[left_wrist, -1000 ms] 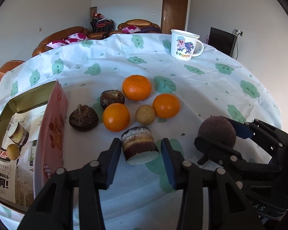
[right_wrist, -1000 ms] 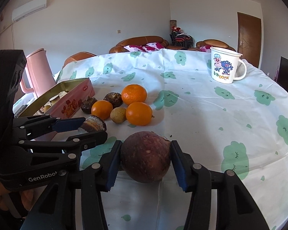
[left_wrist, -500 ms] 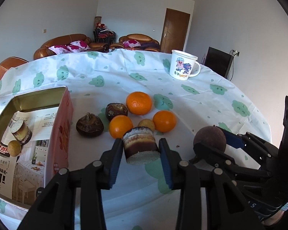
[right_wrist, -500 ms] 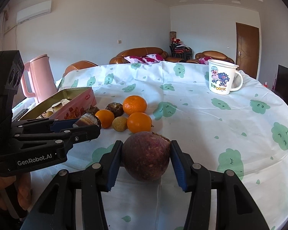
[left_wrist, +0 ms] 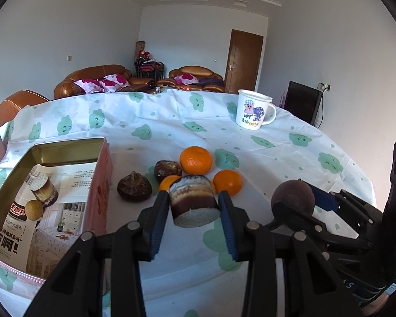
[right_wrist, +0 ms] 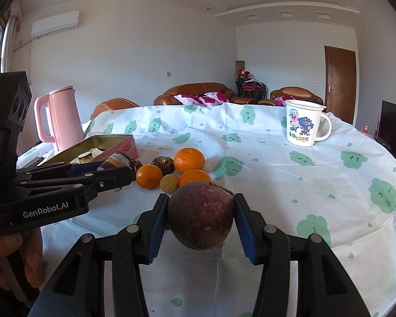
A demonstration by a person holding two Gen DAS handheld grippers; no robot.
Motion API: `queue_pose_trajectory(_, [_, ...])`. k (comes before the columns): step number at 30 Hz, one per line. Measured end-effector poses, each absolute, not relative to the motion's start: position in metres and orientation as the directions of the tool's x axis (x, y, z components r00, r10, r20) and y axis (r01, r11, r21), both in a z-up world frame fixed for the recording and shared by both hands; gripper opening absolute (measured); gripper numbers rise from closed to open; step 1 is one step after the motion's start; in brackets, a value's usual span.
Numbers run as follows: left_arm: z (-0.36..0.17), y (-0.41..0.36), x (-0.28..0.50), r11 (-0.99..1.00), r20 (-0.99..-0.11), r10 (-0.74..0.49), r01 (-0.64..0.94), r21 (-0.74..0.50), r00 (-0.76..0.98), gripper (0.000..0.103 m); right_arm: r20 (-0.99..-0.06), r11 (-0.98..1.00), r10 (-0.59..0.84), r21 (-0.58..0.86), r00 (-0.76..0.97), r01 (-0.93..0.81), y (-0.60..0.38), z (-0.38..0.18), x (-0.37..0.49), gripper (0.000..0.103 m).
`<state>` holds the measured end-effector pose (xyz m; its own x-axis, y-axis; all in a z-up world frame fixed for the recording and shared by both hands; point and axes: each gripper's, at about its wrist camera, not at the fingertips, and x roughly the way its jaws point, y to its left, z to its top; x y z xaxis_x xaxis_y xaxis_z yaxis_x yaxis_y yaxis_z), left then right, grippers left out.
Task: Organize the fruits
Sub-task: 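Carry the cake roll into the tin with the left tool while the right tool places the purple fruit there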
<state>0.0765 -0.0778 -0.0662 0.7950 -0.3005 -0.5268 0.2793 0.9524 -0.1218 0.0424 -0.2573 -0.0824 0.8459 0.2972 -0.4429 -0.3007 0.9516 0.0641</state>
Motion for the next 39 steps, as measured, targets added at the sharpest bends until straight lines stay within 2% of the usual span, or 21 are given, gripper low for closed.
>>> queue_pose_trajectory(23, [-0.055, -0.076, 0.056, 0.965, -0.421, -0.259, 0.251, -0.075, 0.869, 0.04, -0.324, 0.941, 0.333, 0.057, 0.885, -0.333, -0.261, -0.08, 0.024, 0.051])
queue_pose_trajectory(28, [-0.053, -0.073, 0.052, 0.967, -0.415, -0.248, 0.245, -0.061, 0.875, 0.04, -0.349, 0.945, 0.319, 0.04, 0.881, -0.326, -0.256, -0.077, 0.027, 0.051])
queue_pose_trajectory(39, [-0.038, -0.022, 0.047, 0.988, -0.401, -0.154, 0.13, -0.088, 0.903, 0.04, -0.353, 0.883, 0.461, 0.093, 0.814, -0.459, -0.221, -0.036, 0.045, 0.051])
